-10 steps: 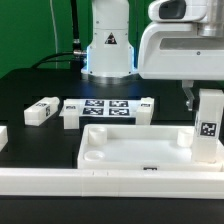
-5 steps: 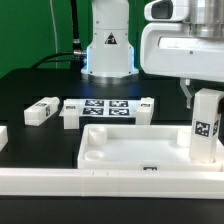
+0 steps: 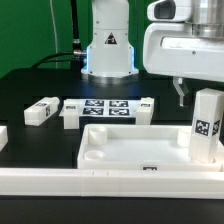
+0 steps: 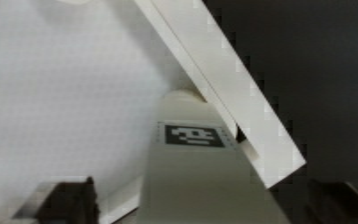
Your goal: Assemble desk
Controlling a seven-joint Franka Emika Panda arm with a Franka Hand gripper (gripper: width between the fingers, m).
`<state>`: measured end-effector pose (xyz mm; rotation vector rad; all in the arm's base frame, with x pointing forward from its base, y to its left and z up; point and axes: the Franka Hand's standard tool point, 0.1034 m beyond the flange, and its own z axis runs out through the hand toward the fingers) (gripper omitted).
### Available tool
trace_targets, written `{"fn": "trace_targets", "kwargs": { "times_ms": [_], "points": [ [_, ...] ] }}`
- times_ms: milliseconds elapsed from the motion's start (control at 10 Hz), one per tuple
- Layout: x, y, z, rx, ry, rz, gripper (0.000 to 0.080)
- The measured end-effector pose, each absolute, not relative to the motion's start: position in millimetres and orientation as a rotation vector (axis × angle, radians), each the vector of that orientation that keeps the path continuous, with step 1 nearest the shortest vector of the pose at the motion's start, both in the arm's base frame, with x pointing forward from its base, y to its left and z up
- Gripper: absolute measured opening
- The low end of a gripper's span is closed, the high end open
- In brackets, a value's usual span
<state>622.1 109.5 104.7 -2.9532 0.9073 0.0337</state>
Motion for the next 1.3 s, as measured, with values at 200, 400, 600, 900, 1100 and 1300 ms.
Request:
{"fn": "trace_targets", "kwargs": {
  "times_ms": [200,400,600,900,1100,1300],
  "points": [
    [622.4,109.8,104.8,-2.999,0.74,0.027,0.0645],
    [622.5,109.4,104.8,-3.05,0.481,0.02,0.0648],
    [622.5,109.2,104.8,-3.076,0.28,0.013,0.0648],
    [623.5,111.5,105.3,-3.127,-0.165,-0.019,0.0648],
    [623.3,113.6,104.7,-3.121,-0.395,-0.035,0.0648],
    [624.4,110.8,104.8,-3.081,-0.65,-0.04,0.0648]
  ]
}}
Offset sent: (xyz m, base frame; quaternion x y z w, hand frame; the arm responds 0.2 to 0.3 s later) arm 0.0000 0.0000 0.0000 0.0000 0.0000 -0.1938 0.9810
